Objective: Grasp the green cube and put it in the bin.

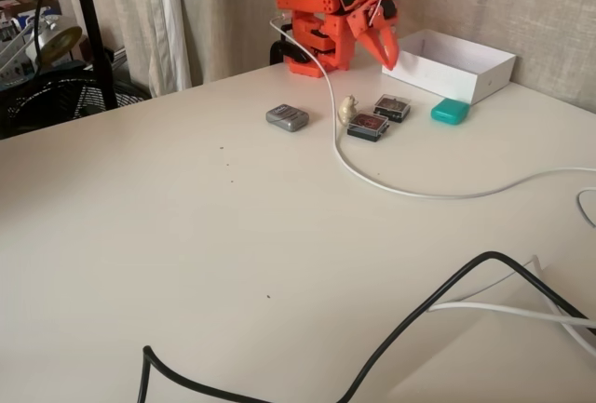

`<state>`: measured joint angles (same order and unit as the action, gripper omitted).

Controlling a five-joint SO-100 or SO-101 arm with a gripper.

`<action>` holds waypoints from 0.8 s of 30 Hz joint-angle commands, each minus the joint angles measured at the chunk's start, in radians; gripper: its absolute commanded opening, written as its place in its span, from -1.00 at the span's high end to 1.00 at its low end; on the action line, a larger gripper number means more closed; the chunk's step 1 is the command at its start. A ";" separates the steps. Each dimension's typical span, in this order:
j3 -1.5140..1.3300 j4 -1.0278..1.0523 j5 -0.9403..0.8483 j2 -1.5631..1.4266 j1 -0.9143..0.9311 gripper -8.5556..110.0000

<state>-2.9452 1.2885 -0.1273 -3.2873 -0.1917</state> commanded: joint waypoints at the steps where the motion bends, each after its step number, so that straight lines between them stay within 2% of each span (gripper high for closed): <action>1: 0.041 -0.117 -0.046 0.114 0.017 0.85; 5: 0.218 -0.247 -0.077 0.327 -0.006 0.84; 7: 0.345 -0.268 -0.075 0.453 -0.026 0.68; 11: 0.652 -0.244 -0.067 0.690 -0.069 0.54; 14: 0.897 -0.146 -0.064 0.854 -0.087 0.40; 20: 1.456 0.204 0.002 1.216 -0.107 0.08; 24: 1.747 0.403 0.038 1.433 -0.098 0.01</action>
<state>-1.4266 1.5785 -0.1104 -1.9727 -0.2884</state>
